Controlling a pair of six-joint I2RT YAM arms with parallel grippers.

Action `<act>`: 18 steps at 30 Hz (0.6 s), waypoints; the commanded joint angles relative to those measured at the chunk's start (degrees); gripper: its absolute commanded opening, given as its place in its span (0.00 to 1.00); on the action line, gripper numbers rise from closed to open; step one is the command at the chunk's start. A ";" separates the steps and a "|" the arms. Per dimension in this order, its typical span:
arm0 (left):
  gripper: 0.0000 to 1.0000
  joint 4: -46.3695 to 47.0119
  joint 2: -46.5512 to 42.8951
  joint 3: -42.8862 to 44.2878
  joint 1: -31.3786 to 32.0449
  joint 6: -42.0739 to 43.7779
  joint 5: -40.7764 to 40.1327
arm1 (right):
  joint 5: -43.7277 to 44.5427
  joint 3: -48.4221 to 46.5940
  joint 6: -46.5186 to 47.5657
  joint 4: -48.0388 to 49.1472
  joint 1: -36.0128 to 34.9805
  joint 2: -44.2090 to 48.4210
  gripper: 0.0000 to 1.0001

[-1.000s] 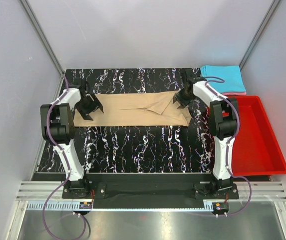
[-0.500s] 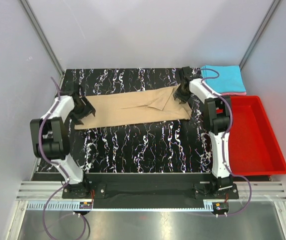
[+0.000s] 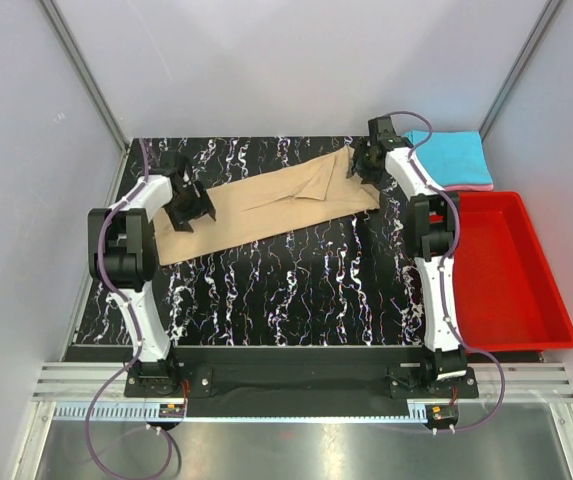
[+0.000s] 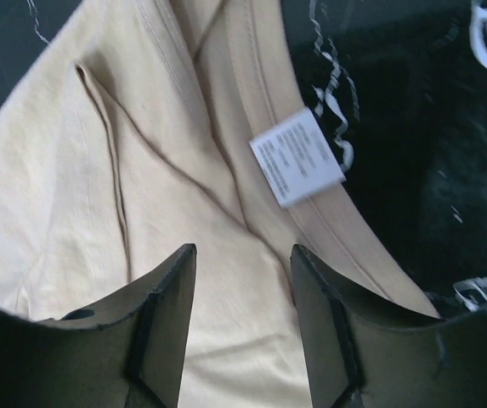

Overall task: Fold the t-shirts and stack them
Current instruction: Fold the tshirt

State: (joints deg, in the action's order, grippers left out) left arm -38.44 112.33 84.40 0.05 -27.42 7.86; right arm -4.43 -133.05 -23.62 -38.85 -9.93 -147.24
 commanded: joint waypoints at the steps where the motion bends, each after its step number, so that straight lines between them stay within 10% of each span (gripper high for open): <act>1: 0.75 -5.05 2.18 2.26 -0.32 0.88 -6.95 | -1.90 4.79 2.96 0.70 1.06 13.35 0.58; 18: 0.76 -4.63 -17.57 -28.93 -2.69 -9.22 -11.56 | -3.13 38.72 -16.98 7.46 0.88 40.88 0.60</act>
State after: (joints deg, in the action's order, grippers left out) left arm -36.86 98.96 60.80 -0.93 -33.67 -0.80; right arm -5.82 -100.95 -34.48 -36.14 -8.62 -107.96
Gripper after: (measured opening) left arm 0.756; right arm 0.600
